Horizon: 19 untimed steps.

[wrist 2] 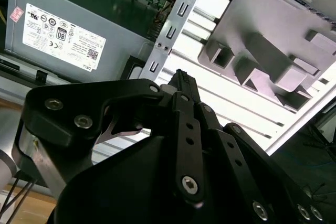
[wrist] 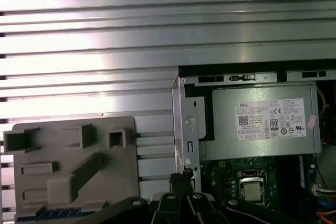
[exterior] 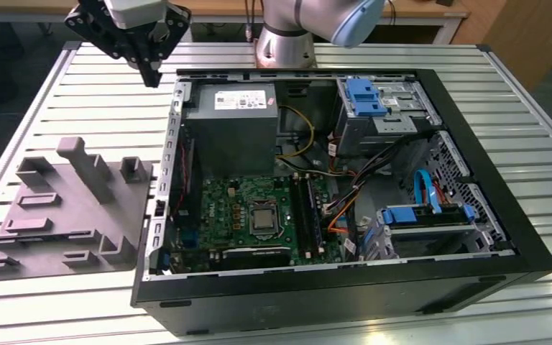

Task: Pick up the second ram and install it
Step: 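Reach for the second ram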

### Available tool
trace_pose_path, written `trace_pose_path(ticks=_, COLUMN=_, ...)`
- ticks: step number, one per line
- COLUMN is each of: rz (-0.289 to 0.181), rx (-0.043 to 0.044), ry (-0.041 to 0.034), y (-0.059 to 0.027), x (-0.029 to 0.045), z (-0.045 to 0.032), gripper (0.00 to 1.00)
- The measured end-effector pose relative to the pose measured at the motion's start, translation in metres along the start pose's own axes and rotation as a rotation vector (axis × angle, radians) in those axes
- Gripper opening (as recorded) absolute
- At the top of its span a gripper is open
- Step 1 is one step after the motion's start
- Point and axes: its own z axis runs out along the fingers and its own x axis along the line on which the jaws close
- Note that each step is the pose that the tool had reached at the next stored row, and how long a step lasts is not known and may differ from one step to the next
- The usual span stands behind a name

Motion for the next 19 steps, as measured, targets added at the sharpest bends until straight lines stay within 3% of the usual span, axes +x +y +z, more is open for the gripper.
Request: trace_pose_path(ticks=19, rz=0.0, rx=-0.0001, ry=0.0, y=-0.0024, x=0.0314, z=-0.0008, gripper=0.1)
